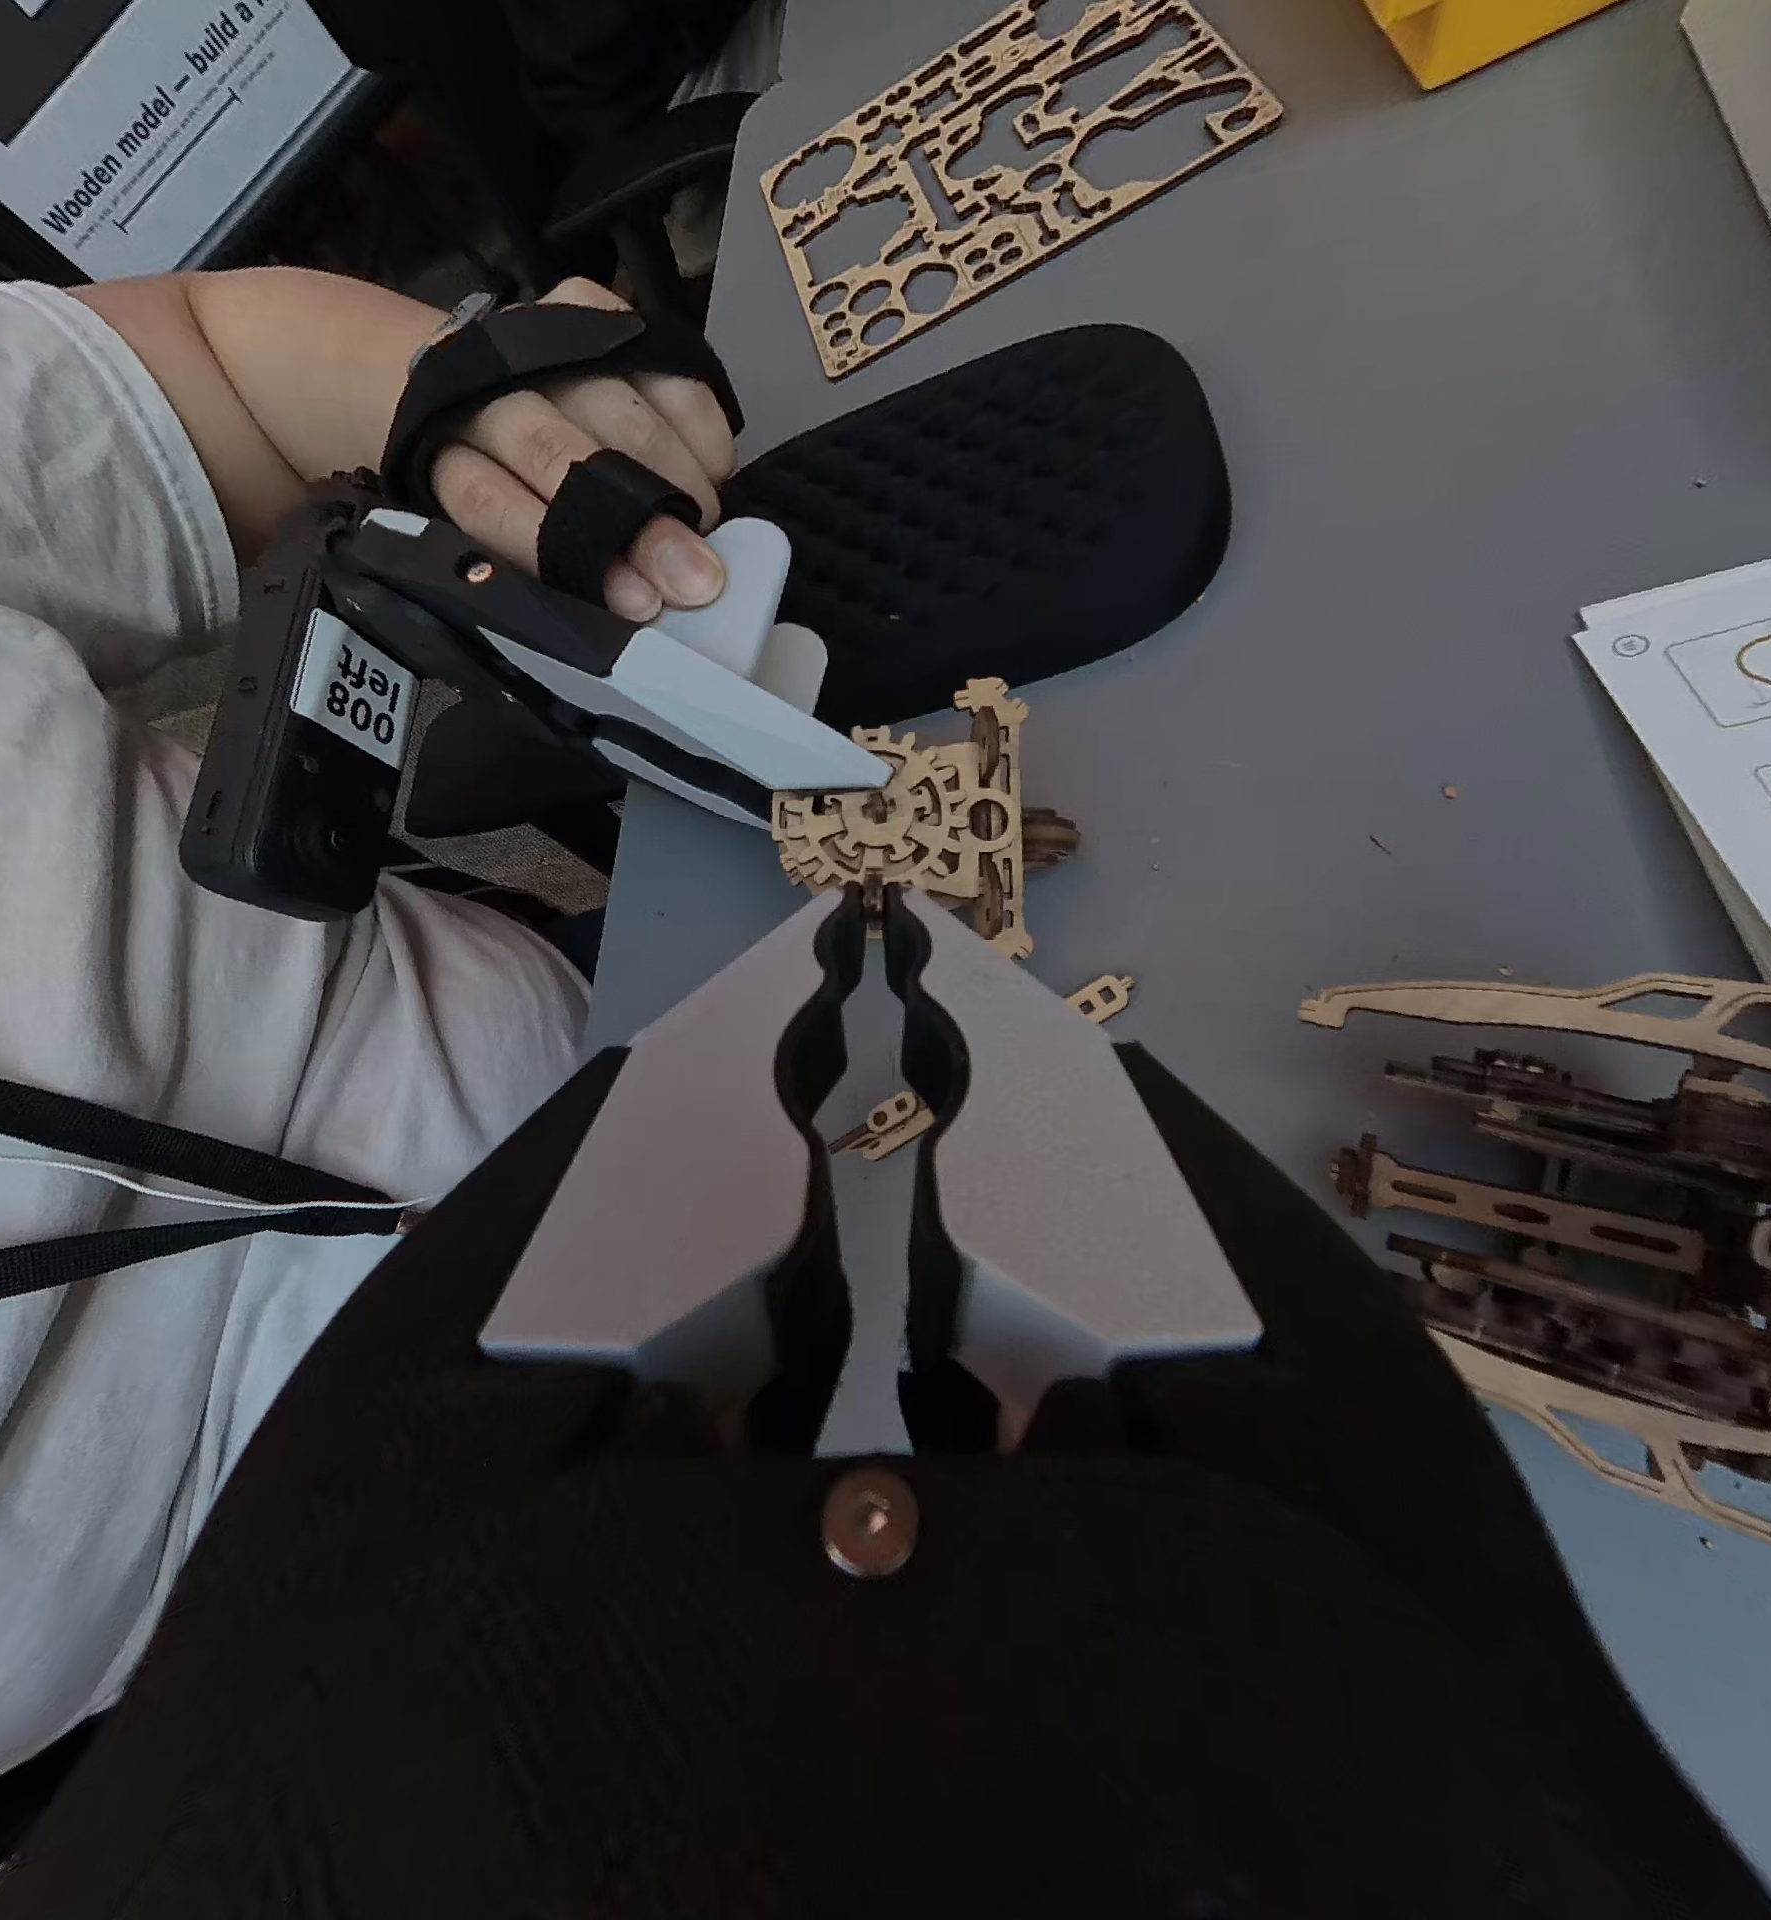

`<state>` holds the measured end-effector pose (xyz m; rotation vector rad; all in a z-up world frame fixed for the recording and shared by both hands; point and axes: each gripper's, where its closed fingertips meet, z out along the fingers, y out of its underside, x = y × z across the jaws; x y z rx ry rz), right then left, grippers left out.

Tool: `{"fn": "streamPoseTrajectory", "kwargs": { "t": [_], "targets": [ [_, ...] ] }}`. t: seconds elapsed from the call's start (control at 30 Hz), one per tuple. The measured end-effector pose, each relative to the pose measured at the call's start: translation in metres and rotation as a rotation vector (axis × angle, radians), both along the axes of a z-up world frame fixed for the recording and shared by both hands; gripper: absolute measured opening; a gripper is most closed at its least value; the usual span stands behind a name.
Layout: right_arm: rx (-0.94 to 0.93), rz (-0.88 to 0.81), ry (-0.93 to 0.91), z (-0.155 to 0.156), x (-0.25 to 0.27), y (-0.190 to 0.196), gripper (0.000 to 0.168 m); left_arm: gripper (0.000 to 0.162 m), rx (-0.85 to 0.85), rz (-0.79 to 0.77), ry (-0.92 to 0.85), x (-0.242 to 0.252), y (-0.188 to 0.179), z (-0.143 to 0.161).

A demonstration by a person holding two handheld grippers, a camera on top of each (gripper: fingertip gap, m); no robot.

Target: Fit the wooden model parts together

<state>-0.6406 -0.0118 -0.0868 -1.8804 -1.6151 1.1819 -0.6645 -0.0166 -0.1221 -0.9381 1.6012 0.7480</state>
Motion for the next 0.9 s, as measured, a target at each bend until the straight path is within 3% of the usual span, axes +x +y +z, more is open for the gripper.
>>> {"fn": "streamPoseTrajectory", "kwargs": {
  "t": [0.23, 0.57, 0.73, 0.9],
  "targets": [
    [-0.022, -0.035, 0.105, 0.008, -0.001, 0.001, 0.002, 0.025, -0.042, 0.012, -0.055, 0.001, 0.0, 0.004],
    [-0.035, -0.072, 0.1, 0.007, 0.001, 0.002, 0.001, 0.024, -0.031, -0.003, -0.014, 0.003, -0.002, 0.001],
    [0.241, 0.063, 0.082, 0.007, 0.001, -0.009, 0.002, 0.023, -0.066, -0.018, 0.002, 0.004, -0.006, -0.002],
    [0.046, -0.04, 0.082, 0.01, 0.001, -0.002, 0.001, 0.022, -0.052, -0.015, 0.014, 0.0, -0.005, 0.001]
  ]
}}
